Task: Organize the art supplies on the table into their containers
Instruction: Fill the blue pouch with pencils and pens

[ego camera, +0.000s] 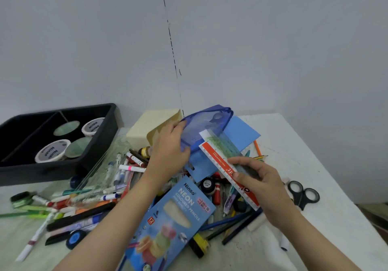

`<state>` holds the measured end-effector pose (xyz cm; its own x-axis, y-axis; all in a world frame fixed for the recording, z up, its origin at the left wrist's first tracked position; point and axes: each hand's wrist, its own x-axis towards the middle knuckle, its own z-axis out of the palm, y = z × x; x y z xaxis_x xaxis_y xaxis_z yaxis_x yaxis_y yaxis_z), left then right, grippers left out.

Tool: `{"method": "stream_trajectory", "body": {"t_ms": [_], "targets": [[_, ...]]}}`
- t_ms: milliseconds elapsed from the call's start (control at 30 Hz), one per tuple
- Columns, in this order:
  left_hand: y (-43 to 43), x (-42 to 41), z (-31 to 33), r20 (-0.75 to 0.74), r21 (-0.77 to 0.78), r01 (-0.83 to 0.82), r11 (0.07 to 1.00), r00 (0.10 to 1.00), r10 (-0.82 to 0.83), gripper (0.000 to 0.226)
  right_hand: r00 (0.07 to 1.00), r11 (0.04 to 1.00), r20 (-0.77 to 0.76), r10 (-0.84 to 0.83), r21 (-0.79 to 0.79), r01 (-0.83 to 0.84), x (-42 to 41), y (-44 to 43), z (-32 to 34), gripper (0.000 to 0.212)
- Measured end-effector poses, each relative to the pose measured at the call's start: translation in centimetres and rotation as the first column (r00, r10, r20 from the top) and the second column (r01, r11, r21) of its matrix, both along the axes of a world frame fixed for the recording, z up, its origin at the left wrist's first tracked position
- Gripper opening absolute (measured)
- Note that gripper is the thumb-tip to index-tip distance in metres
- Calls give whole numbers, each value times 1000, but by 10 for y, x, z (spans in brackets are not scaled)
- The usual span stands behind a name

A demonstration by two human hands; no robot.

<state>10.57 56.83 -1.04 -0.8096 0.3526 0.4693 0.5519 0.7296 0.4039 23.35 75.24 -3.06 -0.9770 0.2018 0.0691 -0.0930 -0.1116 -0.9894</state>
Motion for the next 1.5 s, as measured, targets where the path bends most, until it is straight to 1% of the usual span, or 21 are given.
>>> {"method": "stream_trajectory", "body": {"t_ms": [67, 133, 233, 333, 467, 567, 633, 667, 767, 867, 933, 967, 1033, 1133, 1233, 1333, 1500], "targets": [[6, 4, 2, 3, 4, 20, 1000, 1000, -20, 63, 999, 999, 35, -42, 20, 41, -6, -1, 0, 26], [11, 12, 2, 2, 5, 61, 998, 998, -61, 63, 992, 993, 58, -113, 25, 112, -14, -2, 3, 23], [19, 27, -2, 38, 46, 115, 992, 992, -117, 65, 976, 975, 64, -209, 84, 204, -30, -3, 6, 19], [24, 38, -4, 80, 83, 139, 987, 986, -146, 67, 963, 961, 74, -259, 119, 249, -41, -8, 12, 20], [27, 42, -1, 104, 139, 177, 974, 976, -192, 64, 974, 988, 168, -154, 26, 152, -50, -18, 24, 33], [23, 41, 2, 129, 162, 209, 964, 964, -231, 63, 978, 995, 186, -99, 22, 96, -53, -22, 25, 43], [20, 41, 3, 154, 164, 230, 959, 955, -255, 67, 975, 996, 200, -94, 17, 93, -56, -22, 23, 51], [18, 41, 4, 162, 167, 241, 956, 950, -268, 69, 972, 995, 212, -101, 22, 98, -57, -22, 22, 52], [16, 42, 6, 182, 167, 272, 948, 936, -301, 76, 958, 994, 271, -97, 71, 80, -61, -23, 21, 44], [14, 41, 7, 183, 177, 260, 949, 939, -291, 77, 962, 999, 272, -33, 31, 26, -61, -25, 26, 25], [13, 39, 7, 173, 186, 243, 952, 946, -275, 74, 964, 1000, 267, -10, 6, 8, -59, -24, 30, 30], [13, 38, 7, 174, 190, 236, 953, 947, -269, 73, 963, 1000, 268, 1, 21, -7, -58, -23, 31, 29], [11, 37, 7, 175, 186, 232, 955, 949, -264, 72, 958, 995, 286, 18, 92, -46, -58, -20, 30, 20], [10, 38, 8, 185, 199, 234, 952, 945, -271, 72, 948, 977, 318, 20, 196, -86, -60, -17, 28, 23], [10, 40, 9, 185, 212, 244, 946, 941, -284, 73, 949, 973, 311, 41, 202, -108, -60, -16, 28, 27], [9, 39, 9, 184, 188, 260, 947, 938, -294, 74, 960, 981, 280, 25, 180, -78, -63, -15, 27, 39], [3, 38, 8, 246, 150, 254, 955, 926, -285, 84, 980, 968, 143, -141, 229, 106, -68, -17, 27, 27]]}}
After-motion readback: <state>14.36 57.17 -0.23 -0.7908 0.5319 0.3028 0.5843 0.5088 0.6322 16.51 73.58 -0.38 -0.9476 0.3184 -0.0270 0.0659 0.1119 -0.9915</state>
